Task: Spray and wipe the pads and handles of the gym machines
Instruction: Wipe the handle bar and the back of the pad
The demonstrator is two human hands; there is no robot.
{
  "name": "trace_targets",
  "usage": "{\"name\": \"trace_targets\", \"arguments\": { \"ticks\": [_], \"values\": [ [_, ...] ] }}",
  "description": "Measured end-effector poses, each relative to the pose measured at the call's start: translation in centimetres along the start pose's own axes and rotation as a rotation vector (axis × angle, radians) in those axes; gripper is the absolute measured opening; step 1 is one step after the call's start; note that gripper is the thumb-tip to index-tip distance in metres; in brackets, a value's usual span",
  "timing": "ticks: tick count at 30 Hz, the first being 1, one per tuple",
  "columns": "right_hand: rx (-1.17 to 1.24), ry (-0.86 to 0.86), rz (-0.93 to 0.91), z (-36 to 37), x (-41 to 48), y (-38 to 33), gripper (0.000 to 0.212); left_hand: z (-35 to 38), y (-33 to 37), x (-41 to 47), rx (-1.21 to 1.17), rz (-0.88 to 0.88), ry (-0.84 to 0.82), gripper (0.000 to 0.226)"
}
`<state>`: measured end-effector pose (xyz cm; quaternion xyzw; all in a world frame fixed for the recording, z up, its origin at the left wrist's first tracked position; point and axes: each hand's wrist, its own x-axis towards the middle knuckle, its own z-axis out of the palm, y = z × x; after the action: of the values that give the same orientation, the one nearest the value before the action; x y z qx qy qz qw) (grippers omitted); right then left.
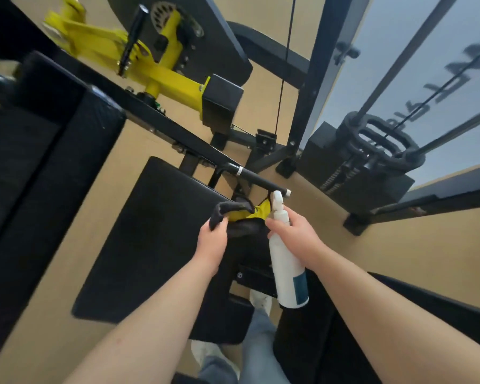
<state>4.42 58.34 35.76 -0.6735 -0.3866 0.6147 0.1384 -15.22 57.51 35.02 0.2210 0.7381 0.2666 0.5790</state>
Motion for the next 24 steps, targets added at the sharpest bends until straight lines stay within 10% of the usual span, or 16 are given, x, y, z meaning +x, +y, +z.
{"name": "trace_targets", "arguments": {
  "ticks": [6,24],
  "values": [
    [-0.168,-0.202,-0.037,3.0,-4.4,-1.0,0.016,-4.2,-1.4,-4.5,-0.282,-0.168,0.13,0.092],
    [-0.917,-0.518,-0.239,19.5,-18.4,5.0,0.054,-17.5,-19.7,-23.8,-0.709,-0.27,0.471,0.012]
  ]
}}
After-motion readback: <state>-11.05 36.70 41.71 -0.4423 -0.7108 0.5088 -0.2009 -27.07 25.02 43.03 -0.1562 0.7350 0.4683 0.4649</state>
